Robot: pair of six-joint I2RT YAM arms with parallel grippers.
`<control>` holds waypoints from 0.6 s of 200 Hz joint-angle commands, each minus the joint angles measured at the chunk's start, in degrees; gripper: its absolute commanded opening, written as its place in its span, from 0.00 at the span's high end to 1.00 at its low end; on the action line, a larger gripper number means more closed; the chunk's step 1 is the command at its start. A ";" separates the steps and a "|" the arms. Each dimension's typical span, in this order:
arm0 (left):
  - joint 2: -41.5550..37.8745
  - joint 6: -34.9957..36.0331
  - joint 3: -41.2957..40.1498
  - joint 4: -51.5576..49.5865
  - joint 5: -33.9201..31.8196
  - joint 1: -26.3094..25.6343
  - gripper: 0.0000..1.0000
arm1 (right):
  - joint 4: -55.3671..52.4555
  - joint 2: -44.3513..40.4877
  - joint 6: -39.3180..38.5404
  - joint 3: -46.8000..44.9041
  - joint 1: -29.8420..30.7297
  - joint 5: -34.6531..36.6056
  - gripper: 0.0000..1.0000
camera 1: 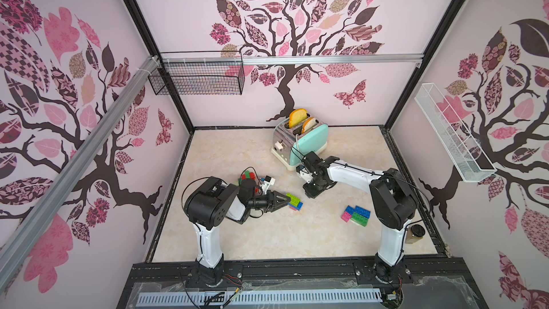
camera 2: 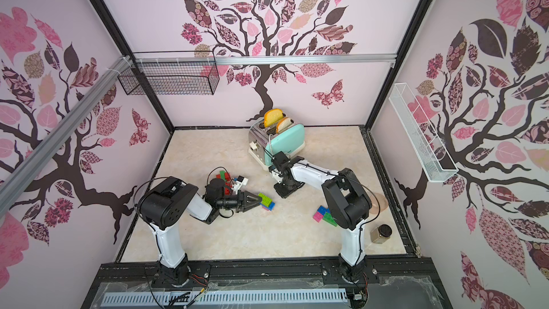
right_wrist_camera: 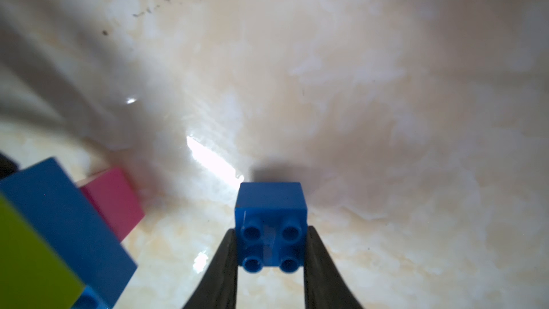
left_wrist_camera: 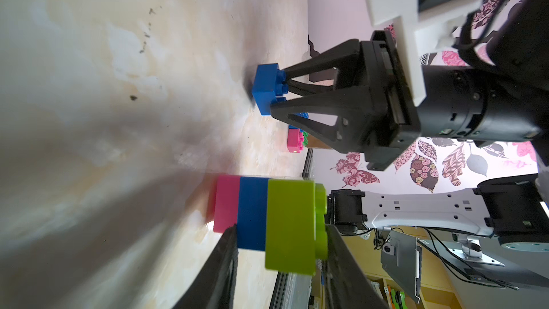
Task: Assemble a heart with lego
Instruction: Adjust the lego brick at the center of the board, then assemble the lego brick with the lego brick.
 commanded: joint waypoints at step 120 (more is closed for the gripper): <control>0.72 0.86 0.98 0.80 1.00 -0.11 0.60 | -5.66 -10.55 -4.23 -4.26 7.80 -8.42 0.85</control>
